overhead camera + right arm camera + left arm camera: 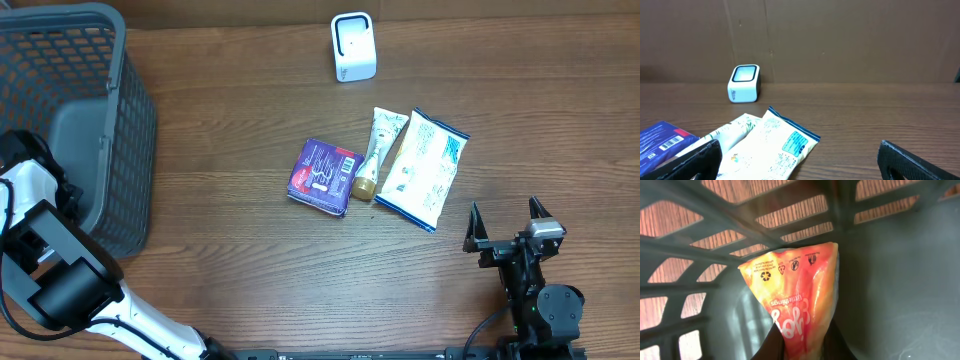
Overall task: Scan the item barcode
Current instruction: 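Reach into the basket and grasp the orange packet with left gripper, then carry the orange packet toward the items near the scanner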
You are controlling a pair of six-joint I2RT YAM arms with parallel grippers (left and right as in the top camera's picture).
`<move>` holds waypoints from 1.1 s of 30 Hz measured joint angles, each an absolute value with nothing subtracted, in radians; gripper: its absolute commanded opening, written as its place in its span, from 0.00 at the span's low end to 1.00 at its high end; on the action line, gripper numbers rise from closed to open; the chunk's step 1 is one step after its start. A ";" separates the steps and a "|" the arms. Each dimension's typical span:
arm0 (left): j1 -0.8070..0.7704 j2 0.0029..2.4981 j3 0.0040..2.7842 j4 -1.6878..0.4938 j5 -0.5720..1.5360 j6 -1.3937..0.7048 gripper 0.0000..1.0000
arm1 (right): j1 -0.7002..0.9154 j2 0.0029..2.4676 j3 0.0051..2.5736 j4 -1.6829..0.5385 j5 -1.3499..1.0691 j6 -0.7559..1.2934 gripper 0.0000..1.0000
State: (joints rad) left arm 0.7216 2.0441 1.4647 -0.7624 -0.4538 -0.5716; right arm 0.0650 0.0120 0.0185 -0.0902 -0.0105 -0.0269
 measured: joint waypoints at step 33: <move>-0.084 1.481 1.898 -1.043 0.180 -0.437 0.04 | 0.065 0.012 0.019 -0.091 -0.010 -0.027 1.00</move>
State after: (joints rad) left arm -0.0837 1.4811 1.8980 -1.0431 0.1799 -0.4374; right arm 0.0650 0.0116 0.0185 -0.0906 -0.0105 -0.0273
